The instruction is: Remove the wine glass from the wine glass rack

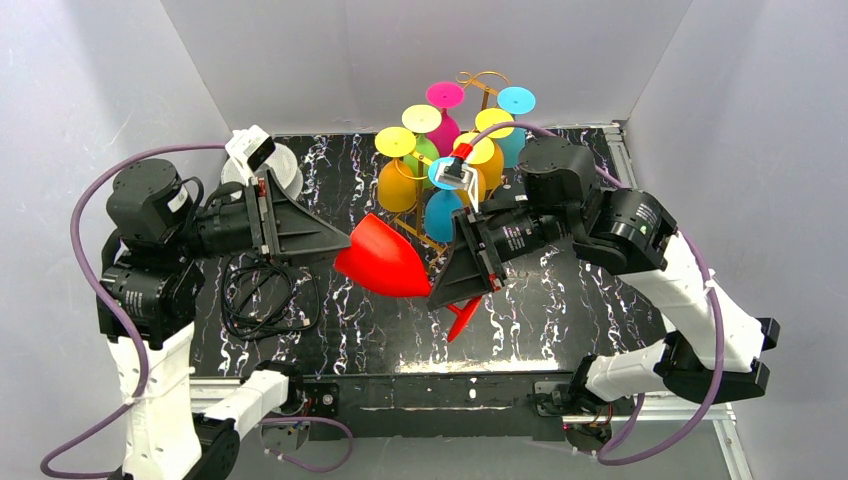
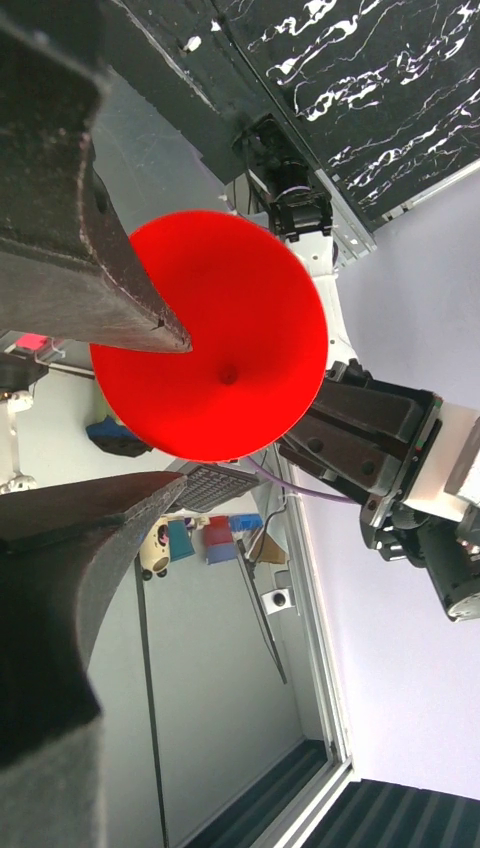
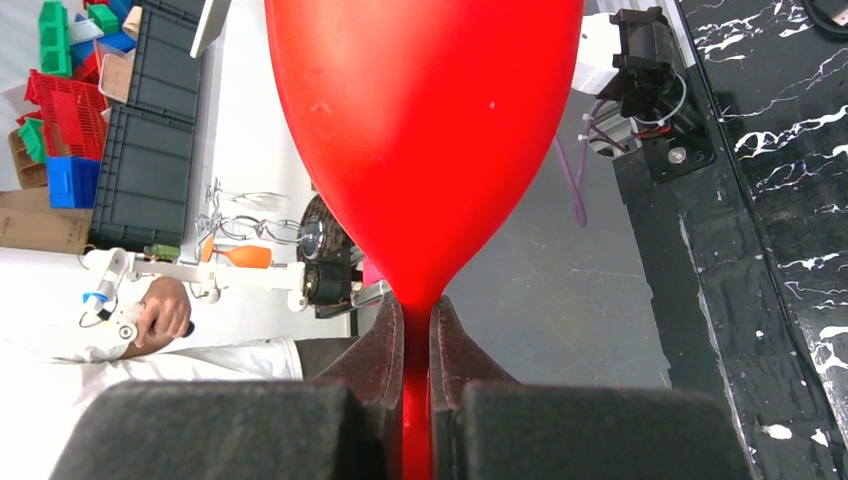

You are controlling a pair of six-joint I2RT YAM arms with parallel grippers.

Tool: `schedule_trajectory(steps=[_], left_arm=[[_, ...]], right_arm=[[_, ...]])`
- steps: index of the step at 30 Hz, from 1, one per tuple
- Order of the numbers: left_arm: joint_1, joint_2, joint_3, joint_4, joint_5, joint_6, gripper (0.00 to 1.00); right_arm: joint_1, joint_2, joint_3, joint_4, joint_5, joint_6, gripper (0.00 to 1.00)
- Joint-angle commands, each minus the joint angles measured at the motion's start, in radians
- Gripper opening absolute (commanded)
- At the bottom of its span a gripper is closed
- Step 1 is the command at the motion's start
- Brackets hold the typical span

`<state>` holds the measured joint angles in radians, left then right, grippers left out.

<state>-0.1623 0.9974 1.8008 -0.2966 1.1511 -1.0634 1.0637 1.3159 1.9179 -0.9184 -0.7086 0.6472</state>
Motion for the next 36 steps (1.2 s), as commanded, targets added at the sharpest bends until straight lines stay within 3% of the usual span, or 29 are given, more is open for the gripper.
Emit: schedule_trajectory(steps=[1,27,31,36], left_arm=[[-0.009,-0.029,-0.005,0.039,0.058,-0.001,0.45],[-0.017,-0.045,0.006,0.038,0.042,-0.017,0.29],[-0.020,-0.049,0.005,0.039,0.038,-0.019,0.20],[-0.020,-0.051,0.003,0.039,0.028,-0.030,0.15]], right_arm=[[0.005,0.013,0.038,0.039,-0.040,-0.010,0.01],[0.005,0.079,0.035,0.105,-0.205,0.042,0.01],[0.005,0.086,0.033,0.104,-0.216,0.043,0.01],[0.005,0.091,0.033,0.108,-0.213,0.043,0.01]])
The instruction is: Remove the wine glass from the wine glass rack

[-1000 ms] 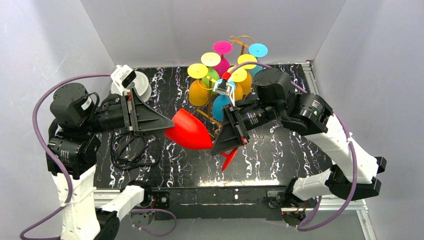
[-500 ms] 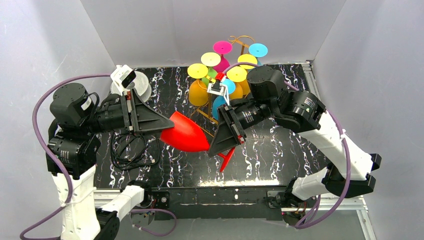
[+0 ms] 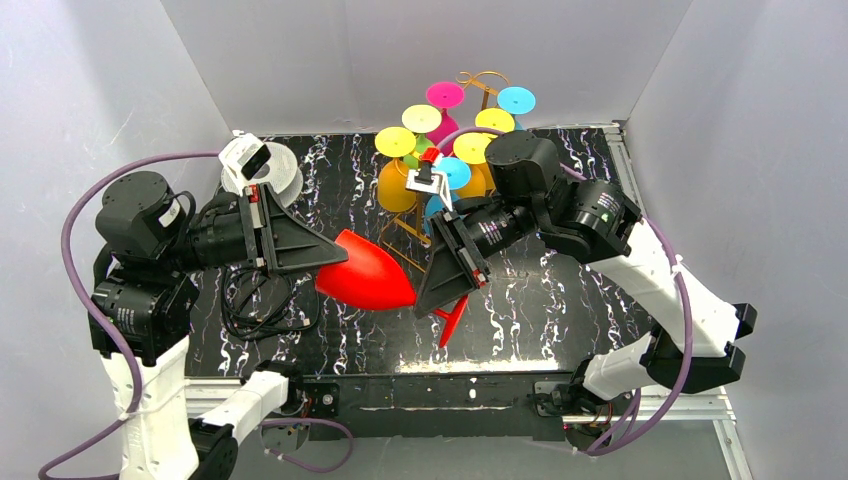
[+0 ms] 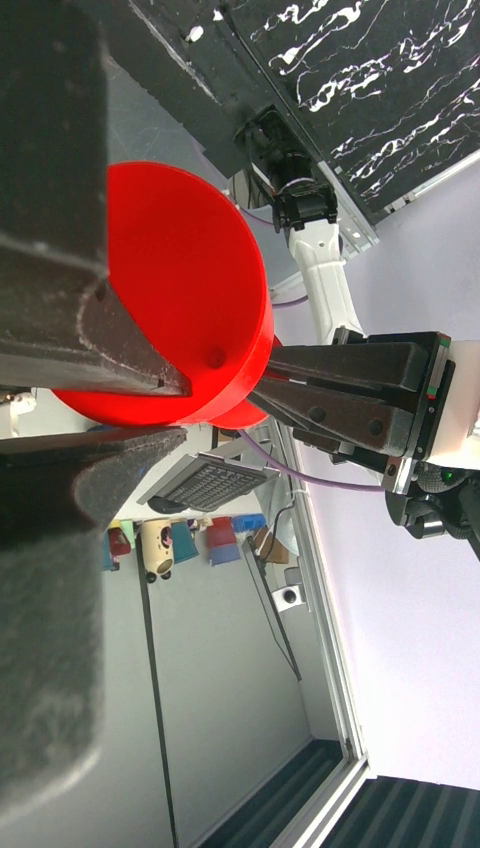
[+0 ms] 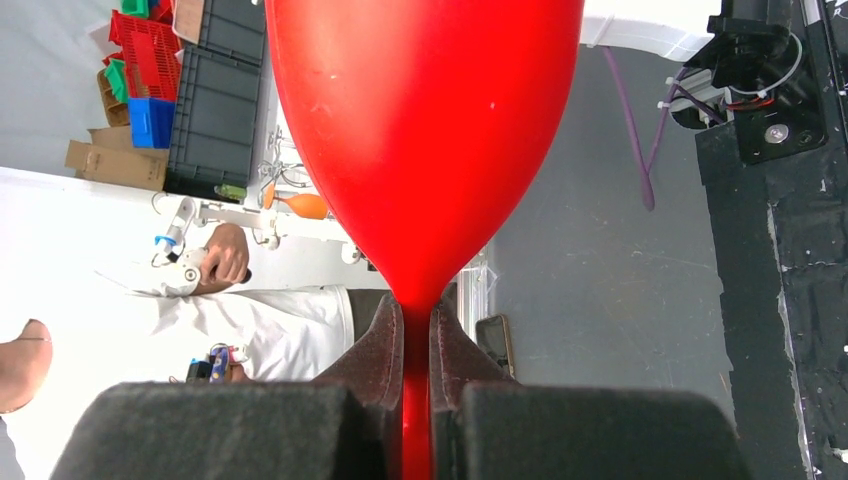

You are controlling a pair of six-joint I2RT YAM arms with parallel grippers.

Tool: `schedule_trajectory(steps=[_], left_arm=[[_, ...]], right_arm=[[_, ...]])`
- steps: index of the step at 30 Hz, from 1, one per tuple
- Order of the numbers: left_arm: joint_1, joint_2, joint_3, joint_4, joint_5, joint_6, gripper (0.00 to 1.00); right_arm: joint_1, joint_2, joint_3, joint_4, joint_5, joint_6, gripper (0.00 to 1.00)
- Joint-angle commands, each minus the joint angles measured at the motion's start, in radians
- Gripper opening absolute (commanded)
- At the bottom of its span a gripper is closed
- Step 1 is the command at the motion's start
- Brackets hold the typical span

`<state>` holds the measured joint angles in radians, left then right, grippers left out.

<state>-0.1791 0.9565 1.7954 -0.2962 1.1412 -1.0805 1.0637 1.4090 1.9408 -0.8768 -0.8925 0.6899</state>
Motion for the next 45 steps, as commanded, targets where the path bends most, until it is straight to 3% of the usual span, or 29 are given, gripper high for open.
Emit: schedule_trajectory(steps=[1,5,10,15,17,20,28,34,45], left_arm=[[-0.003,-0.011,0.007,0.038,0.037,-0.015,0.14],[-0.005,-0.014,0.004,0.038,0.030,-0.018,0.01],[-0.005,-0.021,0.003,0.027,0.012,0.013,0.00],[-0.005,-0.024,0.009,0.007,-0.025,0.044,0.00],[-0.004,-0.020,0.014,0.007,-0.029,0.047,0.00],[-0.005,-0.012,0.025,-0.003,-0.032,0.056,0.00],[-0.005,0.009,0.100,-0.141,-0.073,0.164,0.00],[-0.005,0.005,0.128,-0.285,-0.198,0.275,0.00],[-0.004,0.132,0.310,-0.751,-0.495,0.596,0.00]], right_arm=[[0.005,-0.001,0.012,0.065,-0.027,-0.001,0.01],[0.006,0.001,0.014,0.067,-0.021,0.001,0.01],[0.004,-0.010,0.009,0.065,0.012,-0.003,0.01],[0.004,-0.025,0.022,0.019,0.075,-0.025,0.51],[0.004,-0.041,0.019,0.003,0.109,-0.033,0.63],[0.004,-0.065,0.020,-0.032,0.175,-0.046,0.72],[0.005,-0.144,0.025,-0.164,0.375,-0.066,0.76],[0.004,-0.284,-0.026,-0.163,0.515,-0.044,0.77],[0.004,-0.411,-0.061,-0.258,0.674,-0.015,0.77]])
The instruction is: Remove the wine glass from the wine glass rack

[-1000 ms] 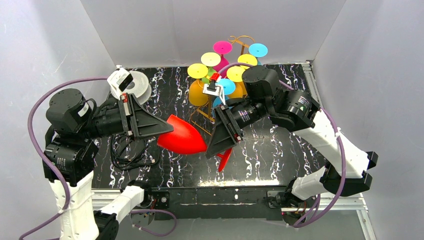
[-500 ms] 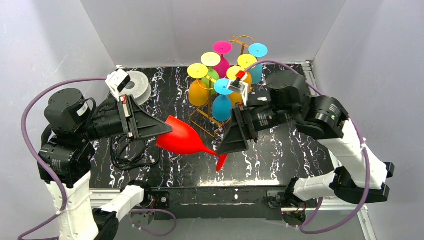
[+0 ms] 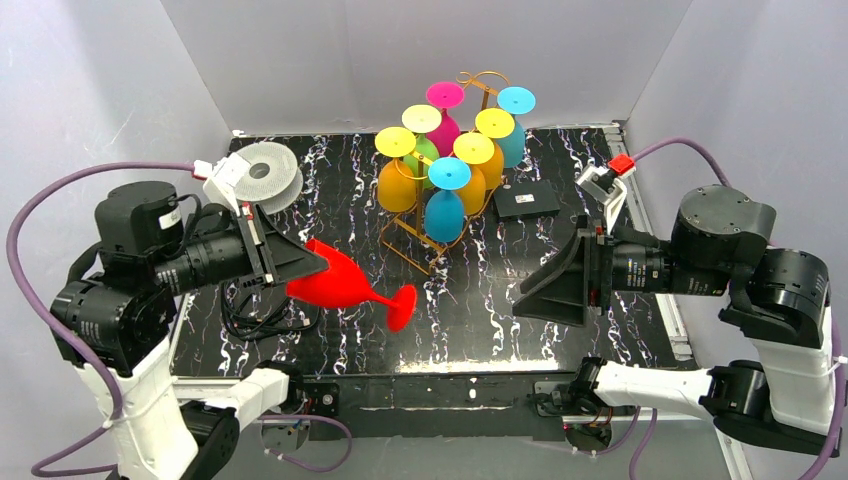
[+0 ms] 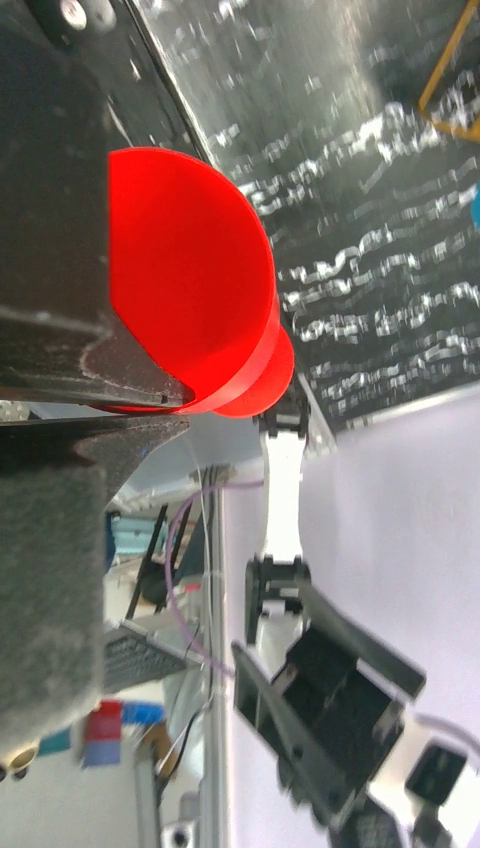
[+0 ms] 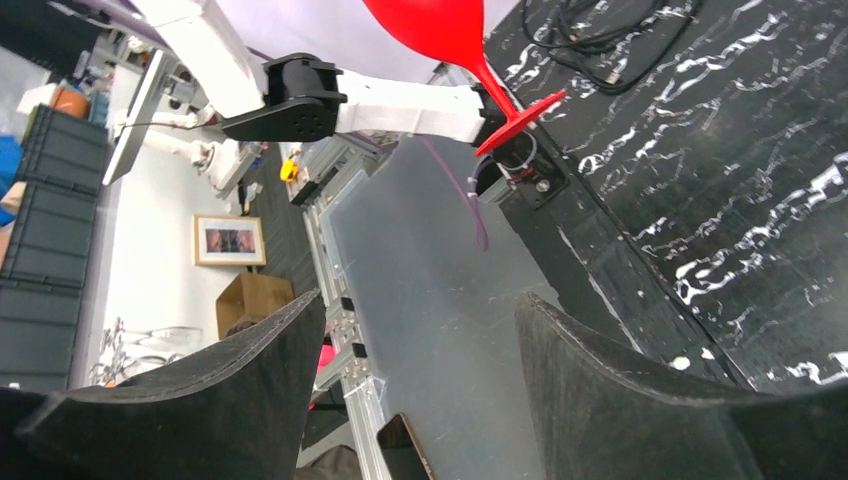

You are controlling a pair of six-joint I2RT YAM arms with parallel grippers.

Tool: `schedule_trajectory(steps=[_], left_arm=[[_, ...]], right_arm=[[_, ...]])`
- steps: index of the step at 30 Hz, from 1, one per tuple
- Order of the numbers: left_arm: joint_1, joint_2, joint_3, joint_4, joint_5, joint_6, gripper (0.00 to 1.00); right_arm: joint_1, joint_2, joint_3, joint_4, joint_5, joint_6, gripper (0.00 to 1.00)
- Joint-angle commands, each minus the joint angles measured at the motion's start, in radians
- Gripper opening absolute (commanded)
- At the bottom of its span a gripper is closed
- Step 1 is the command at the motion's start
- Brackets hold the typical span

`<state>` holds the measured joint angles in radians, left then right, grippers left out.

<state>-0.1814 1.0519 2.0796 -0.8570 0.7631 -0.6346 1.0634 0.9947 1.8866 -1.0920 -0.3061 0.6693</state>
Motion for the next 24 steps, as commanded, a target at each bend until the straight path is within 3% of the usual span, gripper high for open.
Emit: schedule_trajectory(steps=[1,11,24], left_arm=[[-0.003,0.041,0.020,-0.210,-0.138,0.169,0.00],[-0.002,0.034,-0.171,-0.224,-0.467,0.262,0.00],[-0.058,0.032,-0.562,0.086,-0.660,0.342,0.00]], right_arm=[[0.004,0.000,-0.004,-0.056,0.102,0.006,0.77],[0.004,0.006,0.052,-0.153,0.255,-0.014,0.77],[0.004,-0.046,0.018,-0.157,0.515,-0.017,0.78]])
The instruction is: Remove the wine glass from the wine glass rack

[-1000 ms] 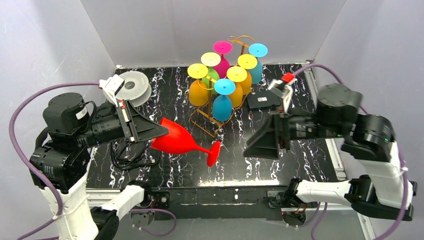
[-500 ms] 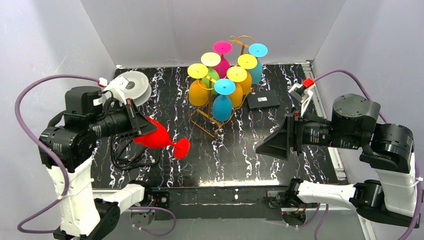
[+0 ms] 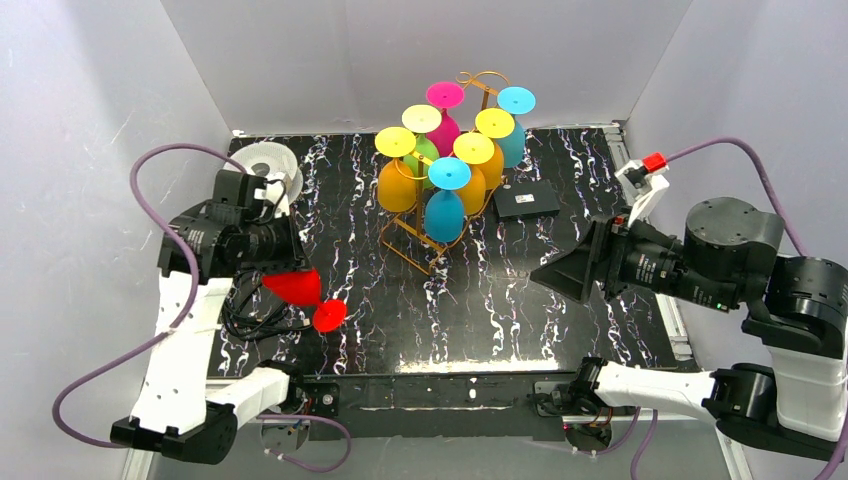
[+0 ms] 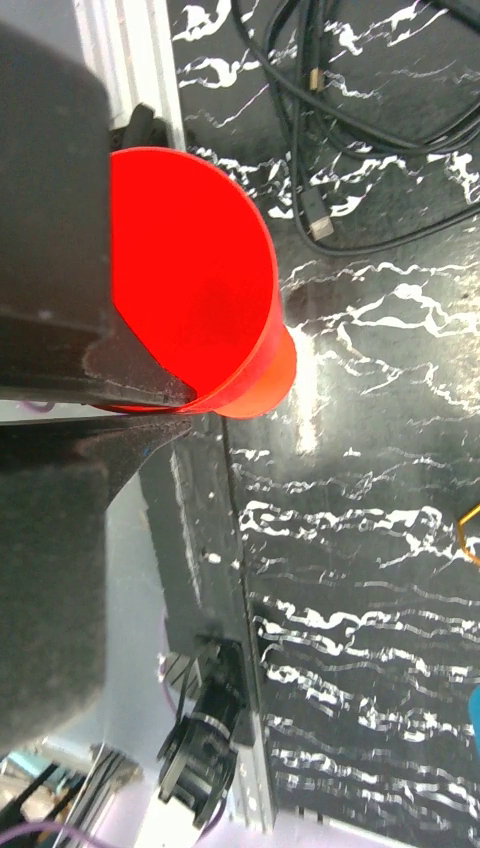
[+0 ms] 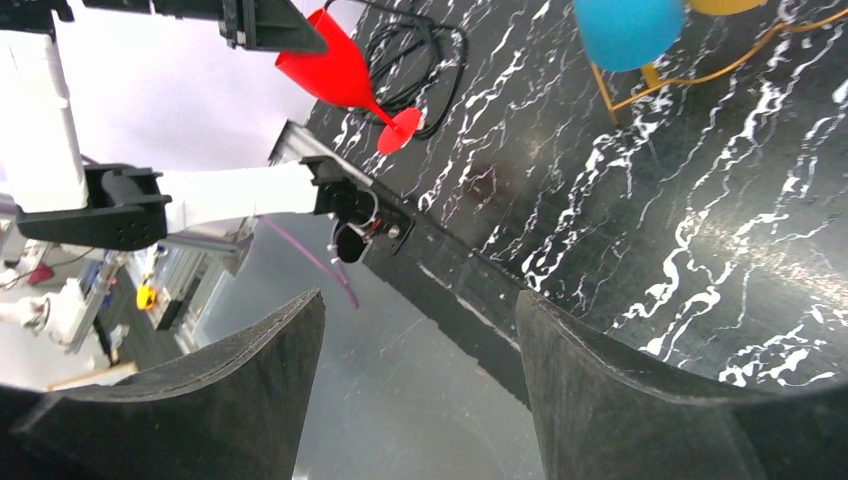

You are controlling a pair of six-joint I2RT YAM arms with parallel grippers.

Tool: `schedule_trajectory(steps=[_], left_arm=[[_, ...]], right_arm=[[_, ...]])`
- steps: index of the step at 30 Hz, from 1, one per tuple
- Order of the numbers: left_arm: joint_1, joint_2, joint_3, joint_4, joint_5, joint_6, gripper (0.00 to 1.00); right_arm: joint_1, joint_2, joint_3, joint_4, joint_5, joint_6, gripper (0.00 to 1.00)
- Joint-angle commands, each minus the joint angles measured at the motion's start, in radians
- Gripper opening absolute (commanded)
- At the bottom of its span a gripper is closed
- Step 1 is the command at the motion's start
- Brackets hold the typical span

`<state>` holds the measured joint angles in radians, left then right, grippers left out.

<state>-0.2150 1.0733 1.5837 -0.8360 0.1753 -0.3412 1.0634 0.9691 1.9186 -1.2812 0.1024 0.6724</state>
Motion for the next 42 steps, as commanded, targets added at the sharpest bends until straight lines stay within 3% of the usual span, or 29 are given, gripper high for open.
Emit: schedule_trajectory(steps=[1,10,17,28,42], left_arm=[[-0.032,0.018,-0.081,0.083,-0.082,0.055,0.00],[-0.051,0.049,-0.298,0.378,-0.118,0.109,0.00],[-0.057,0.110,-0.375,0.526,-0.142,0.140,0.00],[-0.057,0.186,-0.456,0.691,-0.161,0.144,0.00],[-0.085,0.230,-0.529,0.756,-0.232,0.139,0.00]], right_arm=[[0.004,-0.024,-0.023,0.039,0.121,-0.021,0.78],[0.004,-0.035,-0.061,0.080,0.217,-0.029,0.78],[0.004,-0.066,-0.098,0.135,0.276,-0.054,0.79],[0.004,-0.076,-0.113,0.146,0.325,-0.093,0.82],[0.004,-0.087,-0.110,0.141,0.351,-0.119,0.84]])
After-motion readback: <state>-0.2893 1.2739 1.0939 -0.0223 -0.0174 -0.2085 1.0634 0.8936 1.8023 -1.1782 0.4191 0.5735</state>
